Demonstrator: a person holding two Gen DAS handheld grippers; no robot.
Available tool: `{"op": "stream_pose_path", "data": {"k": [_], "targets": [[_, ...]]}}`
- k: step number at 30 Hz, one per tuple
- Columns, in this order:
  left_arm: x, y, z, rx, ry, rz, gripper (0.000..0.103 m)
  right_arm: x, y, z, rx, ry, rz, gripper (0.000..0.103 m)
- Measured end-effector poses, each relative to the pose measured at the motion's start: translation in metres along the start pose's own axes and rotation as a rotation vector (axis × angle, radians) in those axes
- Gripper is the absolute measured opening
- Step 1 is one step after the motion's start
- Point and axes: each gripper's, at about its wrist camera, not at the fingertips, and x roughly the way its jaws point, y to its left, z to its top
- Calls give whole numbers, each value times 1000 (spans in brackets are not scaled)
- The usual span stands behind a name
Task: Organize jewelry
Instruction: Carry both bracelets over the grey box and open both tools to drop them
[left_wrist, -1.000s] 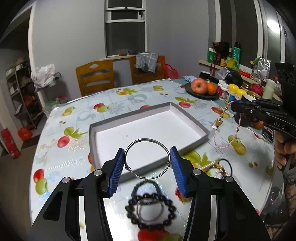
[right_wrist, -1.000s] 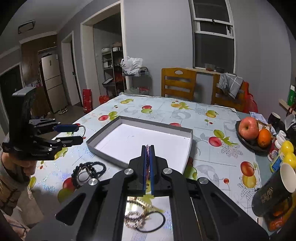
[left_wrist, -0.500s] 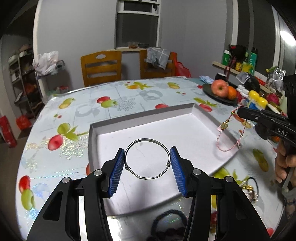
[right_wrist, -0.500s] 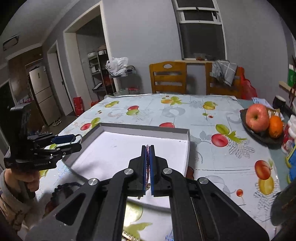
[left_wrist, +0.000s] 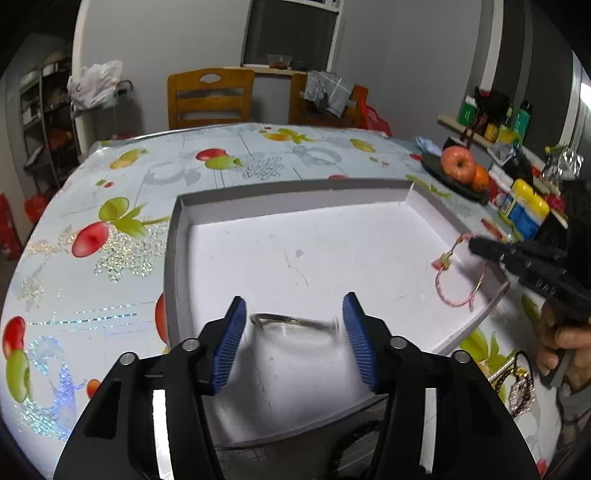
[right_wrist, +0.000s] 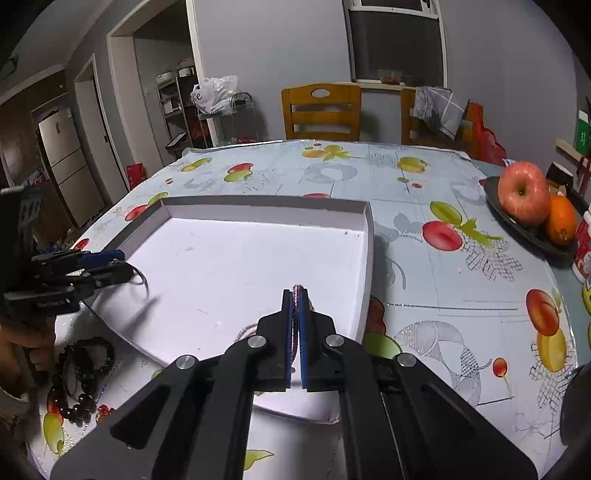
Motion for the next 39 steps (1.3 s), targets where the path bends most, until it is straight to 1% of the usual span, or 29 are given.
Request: {"op": "stream_pose_path", "data": {"k": [2,3,4,5,6,7,9,12,14,16,18,20,22,24,26,29,32,35,39], "targets": [[-2,2,0,-10,-11,3,66,0,-1,0,6,-2,6,4],[-2,2,0,-11,-13,6,69,-1,-2,0,6,-7,9,9],[-3,1,0,-8,-17,9,75,-2,-2,0,5,-11,7,22],[-5,-1,0,-1,-24,16,77,-3,-1,0,4,-16,4,30],[-6,-3,0,5,-28,19,79,-5,0,0,-2,-28,4,45],[-6,-4,0,13,-32,22,82,-8,2,0,-9,-41,2,51],[-7,-8,-1,27,-37,34,84,-12,4,-1,-23,-62,-5,52],[-7,-9,-1,25,-32,43,84,-14,7,-1,-34,-73,-20,60],[-8,-8,-2,10,-32,53,84,-16,7,-1,-34,-83,-28,62],[-12,-8,-3,2,-55,76,84,-18,7,-1,-35,-93,-34,67],[-18,-8,-4,0,-86,79,84,-18,7,-1,-38,-95,-36,70],[-20,-8,-4,-3,-95,95,84,-18,7,-1,-41,-93,-43,71],[-19,-8,-3,-1,-91,101,84,-18,8,-1,-44,-94,-47,75],[-18,-9,-2,3,-89,112,86,-19,8,-1,-45,-99,-45,75],[-19,-10,-2,7,-95,116,95,-20,8,-1,-47,-107,-48,75],[-28,-8,-4,8,-143,80,95,-20,11,-2,-55,-108,-56,76],[-36,-8,-4,9,-182,108,96,-21,13,-2,-64,-116,-62,76],[-42,-11,-5,18,-170,104,96,-24,13,-3,-66,-129,-61,78],[-60,-19,-10,46,-184,113,96,-25,15,-3,-72,-138,-62,79]]}}
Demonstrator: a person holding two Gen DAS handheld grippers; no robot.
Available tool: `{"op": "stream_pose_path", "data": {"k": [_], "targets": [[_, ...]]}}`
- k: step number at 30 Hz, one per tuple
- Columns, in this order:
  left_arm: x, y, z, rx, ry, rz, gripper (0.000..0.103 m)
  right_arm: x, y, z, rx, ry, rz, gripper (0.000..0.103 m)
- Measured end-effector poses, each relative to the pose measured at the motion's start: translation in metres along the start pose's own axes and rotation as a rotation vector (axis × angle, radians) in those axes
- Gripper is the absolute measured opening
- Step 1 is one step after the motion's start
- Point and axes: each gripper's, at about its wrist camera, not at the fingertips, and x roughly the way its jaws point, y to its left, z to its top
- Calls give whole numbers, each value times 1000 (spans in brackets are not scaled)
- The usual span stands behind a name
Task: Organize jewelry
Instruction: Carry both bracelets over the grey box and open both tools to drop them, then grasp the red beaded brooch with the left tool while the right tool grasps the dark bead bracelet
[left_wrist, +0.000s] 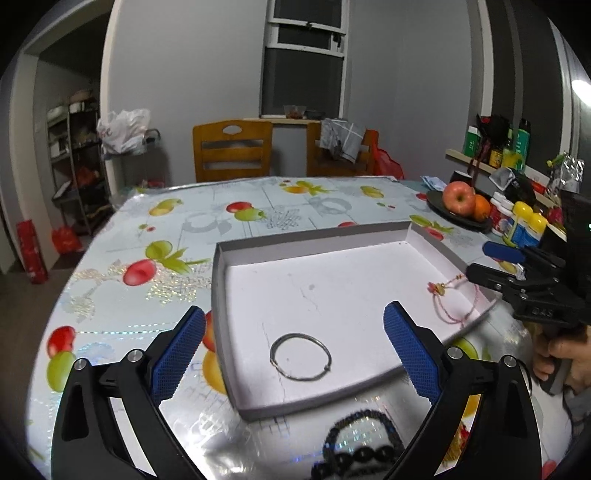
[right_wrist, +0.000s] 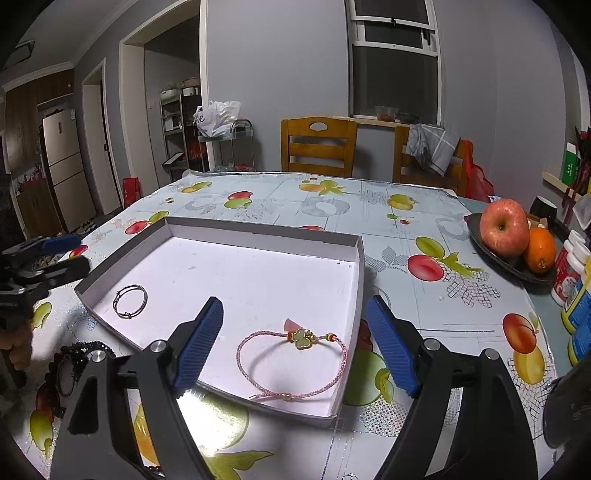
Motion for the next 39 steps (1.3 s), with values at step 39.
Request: {"op": "stream_pose_path", "data": {"k": [39], "targets": [[-16,-102,-63,271,216,-291,56,-79,7,-61,8,111,100,79]]}}
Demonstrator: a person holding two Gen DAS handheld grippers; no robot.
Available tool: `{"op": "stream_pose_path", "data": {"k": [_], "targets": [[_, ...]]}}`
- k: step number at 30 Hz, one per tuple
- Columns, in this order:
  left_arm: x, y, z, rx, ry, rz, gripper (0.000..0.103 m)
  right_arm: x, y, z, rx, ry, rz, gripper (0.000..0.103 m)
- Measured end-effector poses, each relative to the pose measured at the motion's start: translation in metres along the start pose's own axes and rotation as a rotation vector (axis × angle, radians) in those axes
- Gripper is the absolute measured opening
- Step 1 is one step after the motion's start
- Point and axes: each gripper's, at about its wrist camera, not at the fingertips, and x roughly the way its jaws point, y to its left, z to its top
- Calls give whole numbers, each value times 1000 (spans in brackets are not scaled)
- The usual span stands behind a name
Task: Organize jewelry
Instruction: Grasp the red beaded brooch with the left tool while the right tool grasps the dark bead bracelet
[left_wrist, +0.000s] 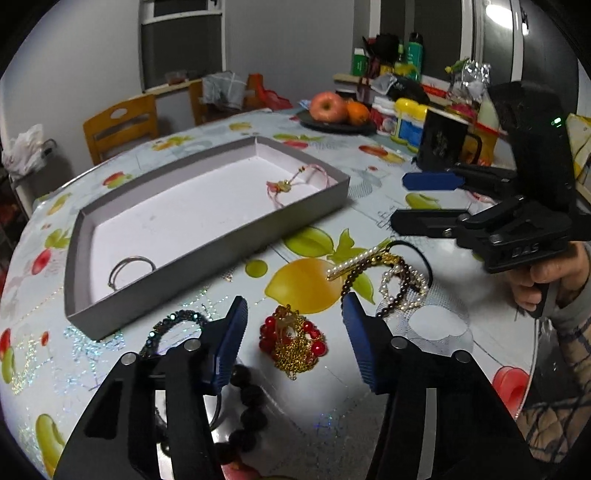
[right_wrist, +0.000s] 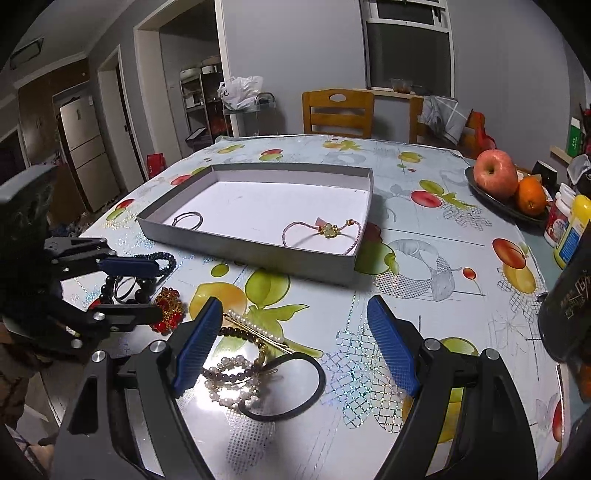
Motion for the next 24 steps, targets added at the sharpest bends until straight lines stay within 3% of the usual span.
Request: {"op": "stream_pose_path", "data": {"k": [6,11,20,24], "targets": [[10,6,2,-33,47,-9,46,-2,0,-4,-9,21,11,79],[10,11,0,-56,61,-19,14,-3,4,-11,-32,58,25,79],[-5,26,-2,-133,-21,-8,12,2,15,-21,-76,111,45,78],[-10,26,-2,-132,-45,-6,12,4,20,-20,-78,119,57,59]]}}
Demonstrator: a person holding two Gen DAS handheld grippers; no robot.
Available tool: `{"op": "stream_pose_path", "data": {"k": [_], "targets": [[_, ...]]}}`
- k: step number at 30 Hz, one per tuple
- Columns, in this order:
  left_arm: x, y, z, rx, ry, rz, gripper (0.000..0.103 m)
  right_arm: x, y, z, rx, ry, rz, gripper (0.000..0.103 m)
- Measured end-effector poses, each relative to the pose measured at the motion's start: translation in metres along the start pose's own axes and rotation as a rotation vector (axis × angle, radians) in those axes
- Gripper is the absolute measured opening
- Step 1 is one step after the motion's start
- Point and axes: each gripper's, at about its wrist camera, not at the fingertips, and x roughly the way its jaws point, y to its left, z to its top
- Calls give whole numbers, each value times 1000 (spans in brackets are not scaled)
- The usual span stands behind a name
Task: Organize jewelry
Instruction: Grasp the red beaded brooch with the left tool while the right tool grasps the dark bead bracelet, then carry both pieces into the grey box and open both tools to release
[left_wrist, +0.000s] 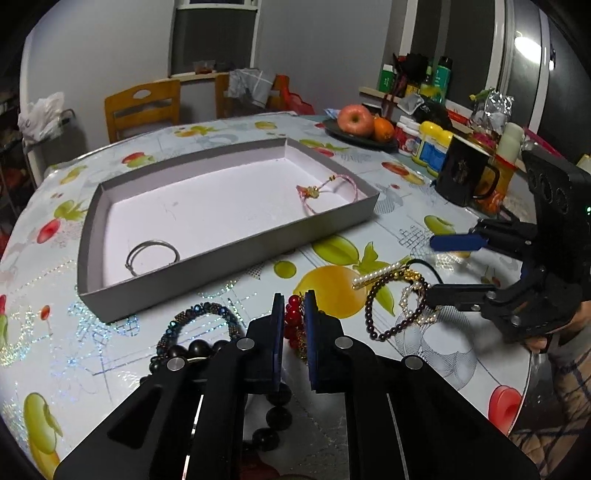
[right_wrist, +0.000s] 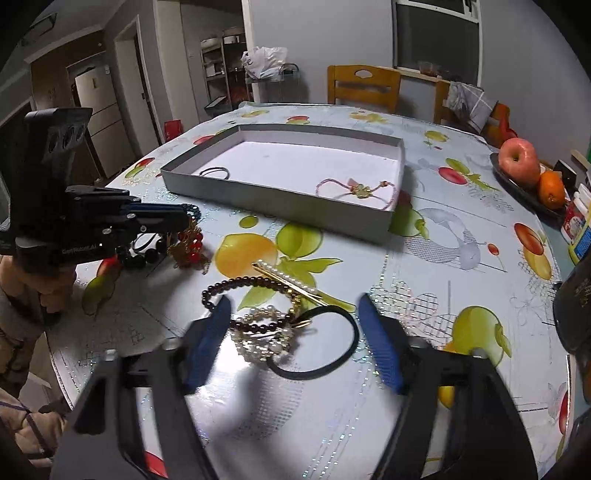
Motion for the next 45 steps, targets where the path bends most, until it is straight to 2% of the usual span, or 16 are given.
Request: {"op": "stream_pose_path", "data": {"k": [9,11,14,17,19,20,27,38,45], "targets": [[-12,1,-2,-7,-56,11,12,15,12,4,-19,45,5,58],[-13,-1,-2,-2,-64,13,12,17,10,6,-6,43,5,48],[-15,-1,-2,1,-72,12,12,17,1,8,51,32,8,41],[-14,0,-1,-5,-72,6,12,21,-6,8,87,53,1,30],[-14,0,-2,-8,-73,4,12,24,-6,7,85,67,6,11],[-15,0,-2,-9,-74,3,12,25,-5,7,81,72,5,10],[-15,-1,-2,-8,-76,3,12,15,-2,11,63,16,15,6],[-16,0,-2,-7,-78,6,12,-2,1,45,47,-85,23,6],[-15,1,-1,-11,-79,14,12,13,-4,49,66,-79,19,6]]}}
